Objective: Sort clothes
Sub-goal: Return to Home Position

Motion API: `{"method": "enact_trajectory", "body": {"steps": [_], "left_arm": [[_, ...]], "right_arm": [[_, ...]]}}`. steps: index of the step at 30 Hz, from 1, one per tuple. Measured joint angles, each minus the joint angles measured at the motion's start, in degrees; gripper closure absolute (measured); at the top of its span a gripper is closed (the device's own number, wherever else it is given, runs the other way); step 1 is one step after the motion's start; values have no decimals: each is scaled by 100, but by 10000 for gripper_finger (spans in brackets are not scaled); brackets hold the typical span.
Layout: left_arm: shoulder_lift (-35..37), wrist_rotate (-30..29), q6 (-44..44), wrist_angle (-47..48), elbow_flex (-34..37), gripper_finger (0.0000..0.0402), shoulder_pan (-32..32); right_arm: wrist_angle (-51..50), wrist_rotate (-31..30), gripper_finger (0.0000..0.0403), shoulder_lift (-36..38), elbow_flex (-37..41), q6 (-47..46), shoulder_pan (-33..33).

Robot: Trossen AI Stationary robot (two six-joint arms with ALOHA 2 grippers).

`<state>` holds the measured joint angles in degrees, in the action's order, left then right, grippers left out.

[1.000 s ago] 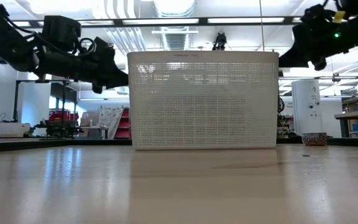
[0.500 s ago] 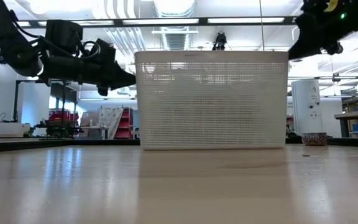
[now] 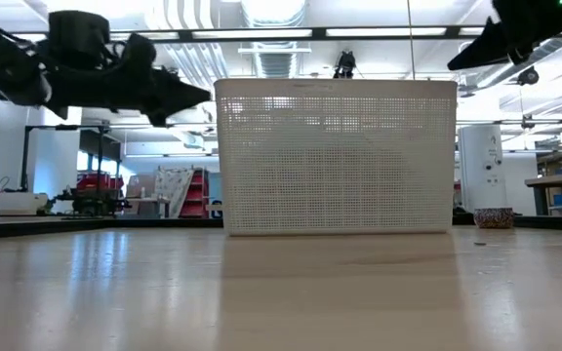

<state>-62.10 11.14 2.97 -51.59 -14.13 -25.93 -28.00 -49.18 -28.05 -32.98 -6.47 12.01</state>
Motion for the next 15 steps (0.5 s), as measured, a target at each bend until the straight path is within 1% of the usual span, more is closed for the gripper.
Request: {"method": "enact_trajectory", "body": {"steps": [2,5,8,11,15], "left_arm": [[449,24,-86,626,0,402,2],[1161,42,-171,1705,2,402,2],[1882,78,-286,2690,5,402,42],[2561,93,-422,3418,7,402,153],[3357,8,-562,4066,84,402,363]], "right_arm": [[43,52,403,179,144,72,171],[347,396,403,458,421,348,368],[942,1163,403,758,760,819,460],[1609,1999,403,1013,1129,1293,463],[2190,2697,403,1375,1645,1641,461]]}}
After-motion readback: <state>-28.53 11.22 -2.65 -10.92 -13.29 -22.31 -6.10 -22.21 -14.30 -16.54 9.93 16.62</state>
